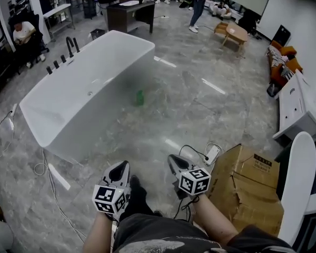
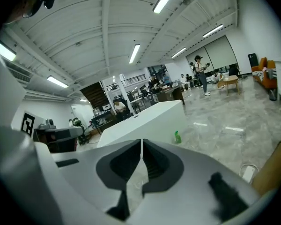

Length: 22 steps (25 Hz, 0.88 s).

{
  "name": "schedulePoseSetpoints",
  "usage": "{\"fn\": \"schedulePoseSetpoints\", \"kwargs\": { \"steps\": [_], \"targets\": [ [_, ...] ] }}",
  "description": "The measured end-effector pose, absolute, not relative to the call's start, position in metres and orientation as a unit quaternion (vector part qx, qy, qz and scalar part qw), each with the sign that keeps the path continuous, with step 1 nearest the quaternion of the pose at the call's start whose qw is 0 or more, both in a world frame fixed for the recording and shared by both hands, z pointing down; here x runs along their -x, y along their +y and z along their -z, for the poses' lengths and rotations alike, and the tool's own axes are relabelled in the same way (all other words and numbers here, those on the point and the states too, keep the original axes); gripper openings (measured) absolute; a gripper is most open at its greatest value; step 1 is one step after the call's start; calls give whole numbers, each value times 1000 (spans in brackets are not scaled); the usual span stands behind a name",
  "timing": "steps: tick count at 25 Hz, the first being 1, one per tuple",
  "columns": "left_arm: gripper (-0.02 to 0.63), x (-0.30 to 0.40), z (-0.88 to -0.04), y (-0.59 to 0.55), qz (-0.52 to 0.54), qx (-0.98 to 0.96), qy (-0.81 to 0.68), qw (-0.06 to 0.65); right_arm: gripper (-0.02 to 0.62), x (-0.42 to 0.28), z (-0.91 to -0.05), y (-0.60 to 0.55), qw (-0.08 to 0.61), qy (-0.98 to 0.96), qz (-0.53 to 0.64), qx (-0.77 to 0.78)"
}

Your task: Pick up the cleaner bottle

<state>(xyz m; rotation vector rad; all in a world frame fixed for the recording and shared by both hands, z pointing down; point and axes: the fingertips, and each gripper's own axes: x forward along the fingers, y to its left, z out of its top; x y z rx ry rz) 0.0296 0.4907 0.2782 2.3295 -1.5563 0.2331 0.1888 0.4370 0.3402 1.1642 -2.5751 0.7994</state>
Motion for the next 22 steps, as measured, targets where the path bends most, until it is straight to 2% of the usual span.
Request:
{"fn": "schedulePoseSetpoints", "kwargs": {
  "steps": [12,22],
  "targets": [
    [18,27,-286,325,-99,-844,-496,179,29,-151,-329,277,107,-844,-277,-447],
    [18,86,-292,247,-82,-848,-490,186,29,-102,-315,199,93,-834,-268,-473]
  ]
}}
